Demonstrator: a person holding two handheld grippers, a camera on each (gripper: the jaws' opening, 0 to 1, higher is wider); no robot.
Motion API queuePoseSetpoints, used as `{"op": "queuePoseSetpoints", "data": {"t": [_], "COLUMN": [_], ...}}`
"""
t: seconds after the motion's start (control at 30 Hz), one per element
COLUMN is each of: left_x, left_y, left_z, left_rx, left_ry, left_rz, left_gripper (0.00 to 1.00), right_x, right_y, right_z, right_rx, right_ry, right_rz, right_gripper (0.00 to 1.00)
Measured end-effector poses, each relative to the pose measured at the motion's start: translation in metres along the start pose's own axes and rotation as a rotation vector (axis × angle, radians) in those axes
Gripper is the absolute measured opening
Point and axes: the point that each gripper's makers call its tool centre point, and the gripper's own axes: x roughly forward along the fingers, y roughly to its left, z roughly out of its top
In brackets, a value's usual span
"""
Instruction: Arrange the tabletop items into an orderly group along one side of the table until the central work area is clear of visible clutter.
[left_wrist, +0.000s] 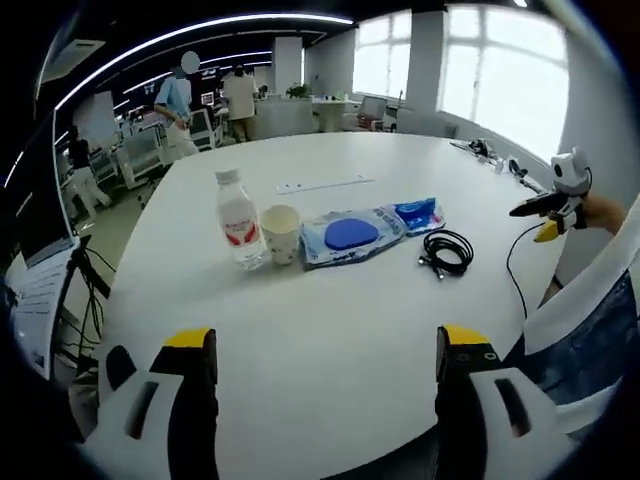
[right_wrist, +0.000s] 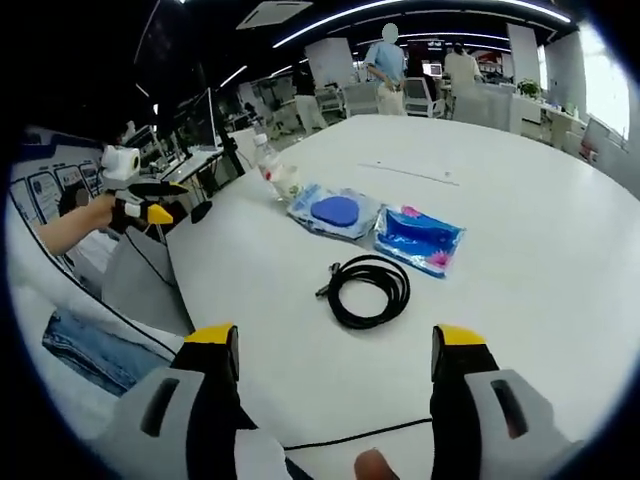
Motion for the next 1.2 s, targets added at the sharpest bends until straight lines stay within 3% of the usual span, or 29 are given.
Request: {"op": "queuePoseSetpoints", "data": {"t": [0.47, 0.73, 1.2], "left_x": [-0.011, -0.014, -0.026], "left_y": [-0.004, -0.004, -0.003], "left_z": [-0.003, -0.008, -0.021], "left_rx": [-0.007, 0.031, -0.012], "left_ry": [-0.019, 0.005, -0.011], "left_rz": [0.004, 0.014, 0.033], "left_gripper": [0.93, 0.93, 0.93], "right_x": [-0.013, 0.001, 0.018], "right_y": [-0.001, 0.01, 0.03], "right_z": [-0.012, -0.011, -0.005], "right_rx": [0.033, 0.035, 0.017], "right_ry": [0.012, 0.026, 0.047], "right_rz": [-0.01, 0.02, 0.071], "right_gripper": [0.76, 0.75, 0.71]}}
